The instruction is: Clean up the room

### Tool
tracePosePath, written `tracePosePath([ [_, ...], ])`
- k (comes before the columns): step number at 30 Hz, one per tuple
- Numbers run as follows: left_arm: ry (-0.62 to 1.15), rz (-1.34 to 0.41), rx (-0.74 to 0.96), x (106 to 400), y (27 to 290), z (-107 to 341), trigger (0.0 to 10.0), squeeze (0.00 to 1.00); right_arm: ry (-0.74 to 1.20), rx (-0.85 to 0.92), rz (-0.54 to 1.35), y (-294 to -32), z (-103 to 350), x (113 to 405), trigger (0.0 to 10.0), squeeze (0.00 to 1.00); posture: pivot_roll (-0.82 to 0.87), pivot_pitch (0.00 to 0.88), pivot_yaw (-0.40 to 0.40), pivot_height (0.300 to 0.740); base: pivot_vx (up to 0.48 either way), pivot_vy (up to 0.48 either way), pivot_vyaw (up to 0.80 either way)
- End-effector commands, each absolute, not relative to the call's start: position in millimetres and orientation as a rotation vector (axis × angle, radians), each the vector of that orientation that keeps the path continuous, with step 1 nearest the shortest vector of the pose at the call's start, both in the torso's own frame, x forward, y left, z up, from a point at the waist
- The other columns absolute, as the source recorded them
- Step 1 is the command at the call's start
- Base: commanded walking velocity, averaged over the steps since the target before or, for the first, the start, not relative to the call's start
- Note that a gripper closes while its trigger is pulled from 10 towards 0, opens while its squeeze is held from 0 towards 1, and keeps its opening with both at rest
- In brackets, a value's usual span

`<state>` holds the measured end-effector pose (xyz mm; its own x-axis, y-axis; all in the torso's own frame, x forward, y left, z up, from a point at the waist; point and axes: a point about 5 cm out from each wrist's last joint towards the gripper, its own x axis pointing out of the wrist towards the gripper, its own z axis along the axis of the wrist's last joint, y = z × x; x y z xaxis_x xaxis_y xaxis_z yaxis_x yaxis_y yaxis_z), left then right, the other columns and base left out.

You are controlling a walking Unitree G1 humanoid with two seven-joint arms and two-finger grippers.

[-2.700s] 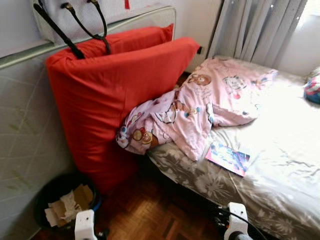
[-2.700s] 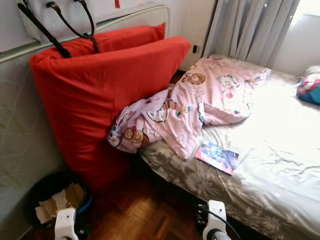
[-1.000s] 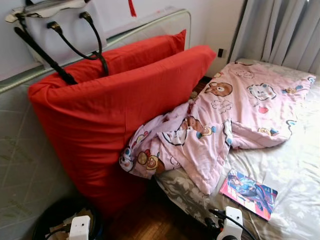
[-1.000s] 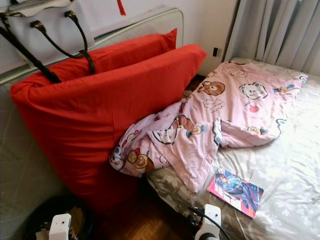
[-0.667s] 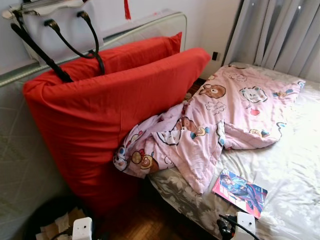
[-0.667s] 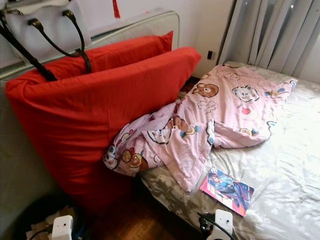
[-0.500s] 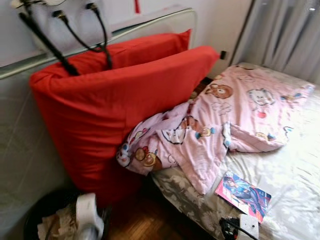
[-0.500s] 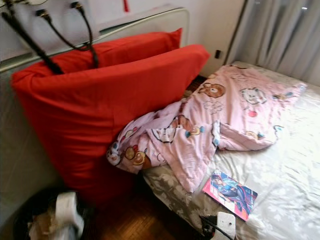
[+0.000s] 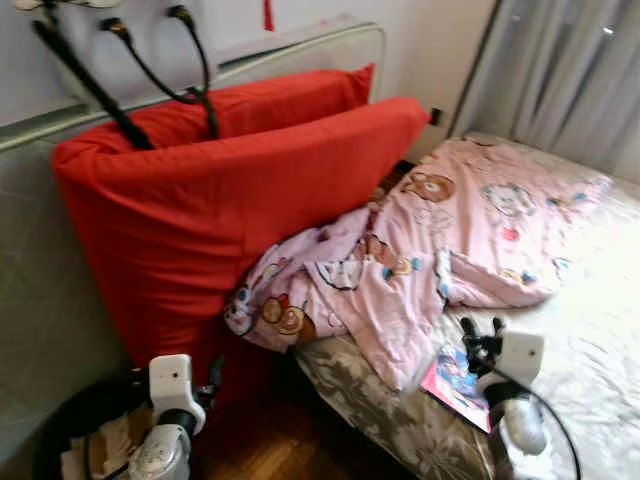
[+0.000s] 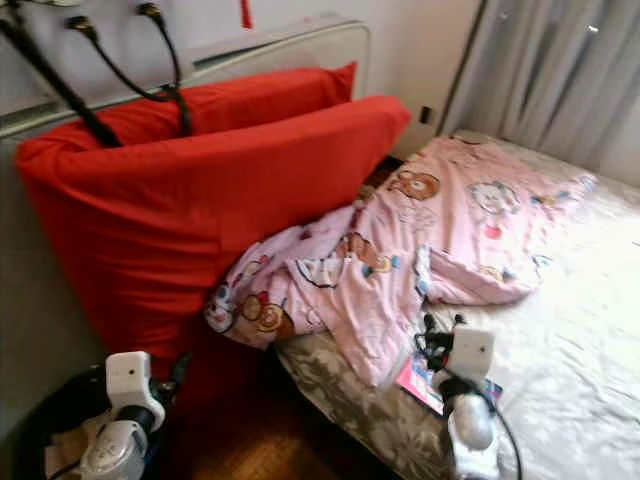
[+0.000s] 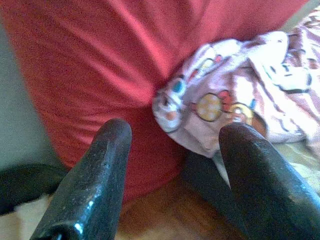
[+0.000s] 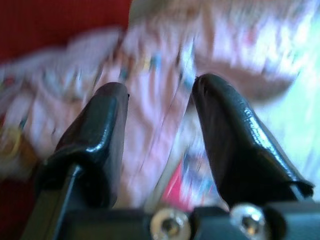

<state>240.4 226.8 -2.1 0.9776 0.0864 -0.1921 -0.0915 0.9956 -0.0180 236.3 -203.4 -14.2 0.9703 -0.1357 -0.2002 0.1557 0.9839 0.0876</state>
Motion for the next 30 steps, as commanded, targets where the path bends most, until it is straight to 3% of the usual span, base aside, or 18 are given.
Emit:
tracePosePath([
  [1, 0.165, 0.076, -0.018, 240.0, 228.3, 2.2, 10.0, 0.0, 0.135, 0.048, -0.173, -216.2, -4.4, 238.4, 10.0, 0.0, 0.06, 0.0, -0.041, 0.74, 0.0, 0.0, 0.0],
  [8, 0.09, 0.08, -0.018, 243.0, 229.8, 16.3, 10.0, 0.0, 0.048, 0.029, -0.21, -224.1, 10.0, 239.3, 10.0, 0.0, 0.05, 0.0, -0.046, 0.74, 0.0, 0.0, 0.0],
  [21, 0.061, 0.046, -0.046, 248.1, 215.3, 25.8, 10.0, 0.0, 0.129, 0.073, -0.215, -210.4, -1.6, 234.6, 10.0, 0.0, 0.03, 0.0, -0.054, 0.74, 0.0, 0.0, 0.0],
  [30, 0.072, 0.047, -0.057, 244.7, 215.3, 27.5, 10.0, 0.0, 0.132, 0.067, -0.223, -218.5, -0.6, 229.0, 10.0, 0.0, 0.01, 0.021, -0.048, 0.71, 0.0, 0.0, 0.0],
])
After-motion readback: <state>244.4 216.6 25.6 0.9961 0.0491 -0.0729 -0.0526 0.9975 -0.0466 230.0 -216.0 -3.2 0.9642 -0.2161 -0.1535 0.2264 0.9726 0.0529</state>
